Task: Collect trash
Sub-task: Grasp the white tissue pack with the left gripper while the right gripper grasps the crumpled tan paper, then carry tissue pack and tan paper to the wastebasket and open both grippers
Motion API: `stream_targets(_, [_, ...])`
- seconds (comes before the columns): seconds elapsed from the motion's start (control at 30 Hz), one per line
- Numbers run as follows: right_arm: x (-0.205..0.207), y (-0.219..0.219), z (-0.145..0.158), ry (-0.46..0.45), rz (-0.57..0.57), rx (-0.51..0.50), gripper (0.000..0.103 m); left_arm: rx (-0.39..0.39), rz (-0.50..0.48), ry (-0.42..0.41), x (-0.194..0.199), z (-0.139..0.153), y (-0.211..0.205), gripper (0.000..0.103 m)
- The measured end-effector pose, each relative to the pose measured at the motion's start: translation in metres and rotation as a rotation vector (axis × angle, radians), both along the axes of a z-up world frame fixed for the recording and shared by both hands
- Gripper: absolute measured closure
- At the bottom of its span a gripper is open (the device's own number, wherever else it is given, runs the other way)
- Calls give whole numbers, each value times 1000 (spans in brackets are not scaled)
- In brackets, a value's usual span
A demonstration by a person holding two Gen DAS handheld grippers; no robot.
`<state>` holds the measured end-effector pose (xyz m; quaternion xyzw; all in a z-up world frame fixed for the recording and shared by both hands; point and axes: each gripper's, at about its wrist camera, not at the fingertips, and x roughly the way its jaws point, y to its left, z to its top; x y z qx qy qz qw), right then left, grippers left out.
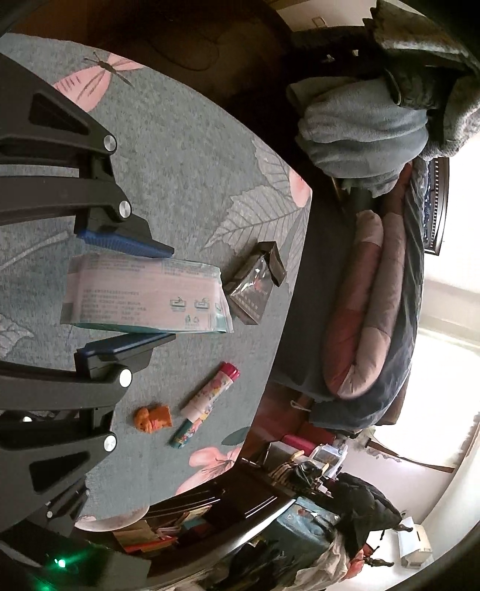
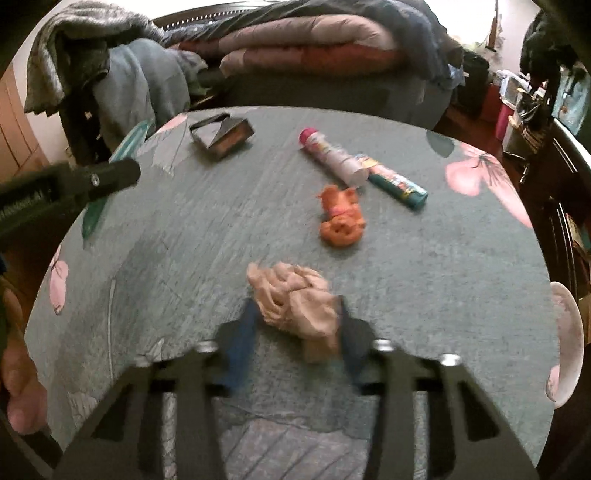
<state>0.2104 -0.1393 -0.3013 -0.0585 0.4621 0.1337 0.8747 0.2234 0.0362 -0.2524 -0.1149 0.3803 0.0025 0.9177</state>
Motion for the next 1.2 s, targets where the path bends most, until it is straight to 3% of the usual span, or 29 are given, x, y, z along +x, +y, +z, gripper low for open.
stream_targets(0.4, [-20,-40,25,-42,-45,39,77,1,-61,-37,-7,17,-26,64])
stream_targets(1.2, [-57,-162,60,-135,-273,124,76,28,-323,-111,-14,55,-152,63])
